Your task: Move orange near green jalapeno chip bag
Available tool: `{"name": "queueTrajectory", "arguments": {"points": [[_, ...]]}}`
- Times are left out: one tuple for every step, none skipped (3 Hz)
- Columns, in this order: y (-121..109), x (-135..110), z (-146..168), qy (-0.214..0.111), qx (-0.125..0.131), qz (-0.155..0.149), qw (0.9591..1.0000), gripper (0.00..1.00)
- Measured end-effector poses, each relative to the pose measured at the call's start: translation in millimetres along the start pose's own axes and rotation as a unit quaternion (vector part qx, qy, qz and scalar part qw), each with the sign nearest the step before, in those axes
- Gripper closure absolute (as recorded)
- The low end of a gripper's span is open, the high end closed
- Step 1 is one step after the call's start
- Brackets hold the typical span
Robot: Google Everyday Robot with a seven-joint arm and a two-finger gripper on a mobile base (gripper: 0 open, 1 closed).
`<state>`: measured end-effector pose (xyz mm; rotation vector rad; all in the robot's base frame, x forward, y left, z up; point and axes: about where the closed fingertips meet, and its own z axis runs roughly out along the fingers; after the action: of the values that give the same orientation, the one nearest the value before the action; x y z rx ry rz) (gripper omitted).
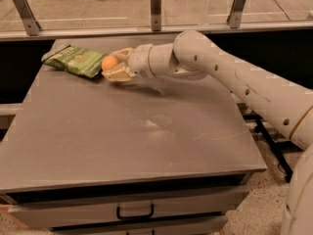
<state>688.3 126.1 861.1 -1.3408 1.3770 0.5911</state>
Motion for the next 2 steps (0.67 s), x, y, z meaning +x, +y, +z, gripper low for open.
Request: {"name": "queueTrajectory", "arguments": {"points": [[-5.7,4.9,6.4,0.0,0.019,0.01,0.9998,0.37],[-8.5,6.9,10.9,-0.002,0.027,0.018,0.9995,0.13]]}}
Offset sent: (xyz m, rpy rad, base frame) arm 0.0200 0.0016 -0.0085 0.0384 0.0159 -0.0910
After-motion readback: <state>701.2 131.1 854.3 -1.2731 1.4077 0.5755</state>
